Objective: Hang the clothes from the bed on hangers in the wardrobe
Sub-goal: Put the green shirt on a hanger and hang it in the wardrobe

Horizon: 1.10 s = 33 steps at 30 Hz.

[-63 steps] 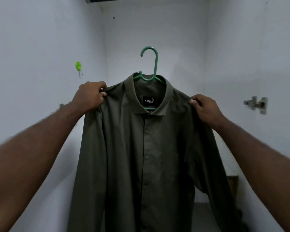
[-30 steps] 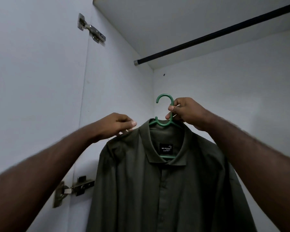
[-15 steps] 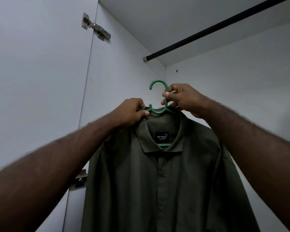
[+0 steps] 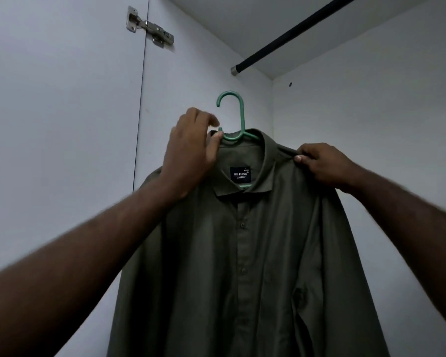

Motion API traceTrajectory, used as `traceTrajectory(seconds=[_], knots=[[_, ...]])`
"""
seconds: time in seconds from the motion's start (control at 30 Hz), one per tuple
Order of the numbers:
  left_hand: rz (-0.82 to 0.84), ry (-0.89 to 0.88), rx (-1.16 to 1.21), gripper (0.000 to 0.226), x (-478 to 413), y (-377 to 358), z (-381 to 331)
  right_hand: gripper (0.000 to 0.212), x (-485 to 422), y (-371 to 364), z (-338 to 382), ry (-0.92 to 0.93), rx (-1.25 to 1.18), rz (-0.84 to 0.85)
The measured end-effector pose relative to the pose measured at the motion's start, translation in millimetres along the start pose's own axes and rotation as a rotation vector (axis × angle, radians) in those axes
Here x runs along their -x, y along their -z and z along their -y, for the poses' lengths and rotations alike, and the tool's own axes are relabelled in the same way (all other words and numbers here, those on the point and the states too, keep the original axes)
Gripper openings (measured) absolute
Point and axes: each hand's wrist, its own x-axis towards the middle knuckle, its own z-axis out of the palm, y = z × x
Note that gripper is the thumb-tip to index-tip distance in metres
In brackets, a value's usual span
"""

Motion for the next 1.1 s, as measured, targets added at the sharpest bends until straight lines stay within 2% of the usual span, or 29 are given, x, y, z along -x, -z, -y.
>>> traceTrajectory(seconds=[0.03, 0.07, 0.13, 0.2, 0.33, 0.47, 0.63, 0.7, 0.77, 0.9, 0.93, 1.0, 1.1], knots=[[-0.034, -0.034, 0.019, 0.018, 15, 5, -11, 0.018, -2, 1, -2, 0.005, 0.003, -0.004], [0.004, -0.026, 0.017, 0.026, 34, 8, -22, 0.018, -4, 2, -3, 0.010, 0.001, -0.014], [0.237, 0.125, -0.028, 0.039, 67, 2, -40, 0.017, -8, 5, -3, 0.015, -0.011, -0.046], [0.395, 0.324, -0.065, 0.039, 87, -13, -46, 0.016, -12, 7, -1, 0.018, -0.039, -0.061], [0.336, 0.622, 0.148, 0.038, 83, -35, -45, 0.015, -18, 12, 7, 0.038, -0.067, -0.072], [0.316, 0.723, 0.315, 0.029, 70, -44, -48, 0.017, -18, 19, 12, 0.070, -0.056, -0.090], [0.554, 0.937, 0.537, 0.032, 71, -37, -62, 0.018, -16, 22, 7, 0.070, -0.045, -0.123], [0.569, 0.883, 0.451, 0.027, 70, -31, -63, 0.018, -13, 19, 4, 0.066, -0.037, -0.119], [0.517, 0.742, 0.266, 0.021, 69, -21, -60, 0.016, -13, 20, 1, 0.064, -0.045, -0.123], [0.088, 0.319, -0.053, 0.007, 57, 19, -34, 0.015, -16, 32, -10, 0.054, -0.054, -0.169], [0.005, 0.261, -0.142, 0.013, 50, 29, -20, 0.016, -17, 35, -12, 0.055, -0.055, -0.181], [-0.025, 0.288, -0.317, 0.035, 29, 45, 9, 0.019, -20, 41, -15, 0.053, -0.066, -0.197], [0.171, 0.469, -0.367, 0.061, -4, 57, 41, 0.019, -24, 44, -17, 0.061, -0.090, -0.203]])
